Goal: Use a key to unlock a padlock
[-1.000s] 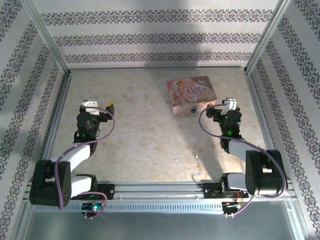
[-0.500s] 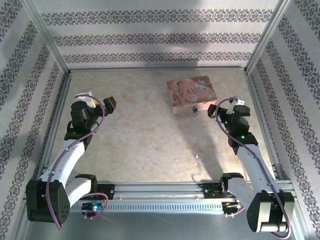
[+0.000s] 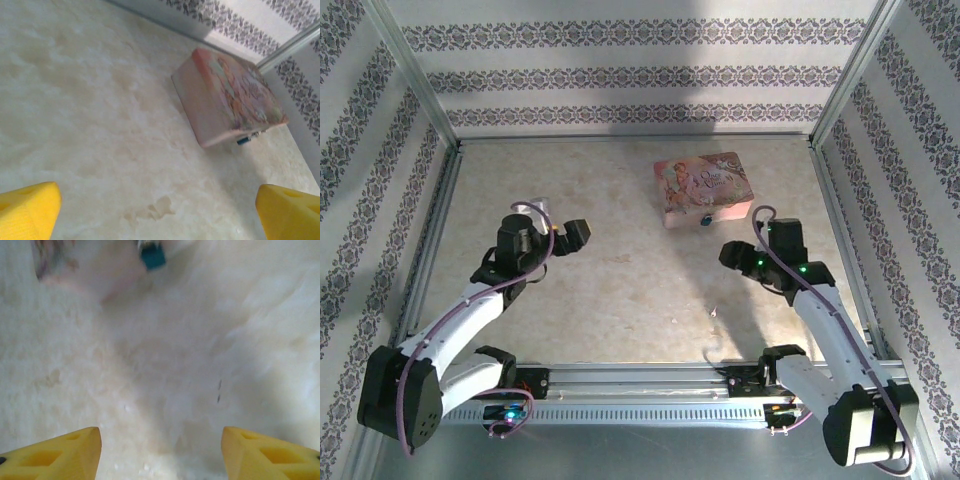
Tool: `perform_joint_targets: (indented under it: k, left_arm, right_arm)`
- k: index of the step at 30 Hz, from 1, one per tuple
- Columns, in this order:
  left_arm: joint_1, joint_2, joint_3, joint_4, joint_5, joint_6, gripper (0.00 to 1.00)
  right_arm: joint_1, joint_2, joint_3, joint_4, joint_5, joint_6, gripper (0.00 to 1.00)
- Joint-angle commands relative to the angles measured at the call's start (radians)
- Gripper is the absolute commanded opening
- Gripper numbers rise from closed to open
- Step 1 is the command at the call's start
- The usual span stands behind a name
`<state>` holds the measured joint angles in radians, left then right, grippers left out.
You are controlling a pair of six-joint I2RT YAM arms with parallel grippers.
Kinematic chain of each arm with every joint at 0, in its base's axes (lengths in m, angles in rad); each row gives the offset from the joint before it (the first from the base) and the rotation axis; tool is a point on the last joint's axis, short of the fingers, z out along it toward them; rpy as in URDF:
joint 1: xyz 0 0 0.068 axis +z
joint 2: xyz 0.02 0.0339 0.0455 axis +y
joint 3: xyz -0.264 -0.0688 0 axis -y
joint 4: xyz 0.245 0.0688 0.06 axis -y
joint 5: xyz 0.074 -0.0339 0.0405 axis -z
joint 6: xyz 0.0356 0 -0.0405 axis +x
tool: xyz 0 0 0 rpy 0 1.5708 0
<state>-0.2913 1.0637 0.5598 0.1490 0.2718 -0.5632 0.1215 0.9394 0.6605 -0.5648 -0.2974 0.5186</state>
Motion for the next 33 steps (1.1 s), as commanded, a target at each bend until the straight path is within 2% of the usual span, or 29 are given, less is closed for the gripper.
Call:
perform_joint_targets:
  k: [1, 7, 14, 23, 33]
  left_arm:
    - [-0.054, 0.034, -0.024, 0.069, -0.045, -0.054, 1.00]
    - [-0.114, 0.096, -0.032, 0.168, -0.067, -0.090, 1.00]
    - [-0.141, 0.137, -0.008, 0.181, -0.076, -0.070, 1.00]
    - [-0.144, 0.137, -0.007, 0.182, -0.085, -0.070, 1.00]
    - [-0.148, 0.130, -0.011, 0.171, -0.092, -0.065, 1.00]
  right_arm:
    - [0.059, 0.003, -0.028, -0.096, 0.002, 0.054, 0.62]
    - [0.145, -0.018, -0.138, -0.076, 0.014, 0.147, 0.58]
    - [0.223, -0.020, -0.215, -0.064, 0.024, 0.209, 0.49]
    - [0.252, -0.002, -0.248, -0.031, 0.062, 0.233, 0.36]
    - [0.270, 0.057, -0.255, 0.026, 0.060, 0.248, 0.29]
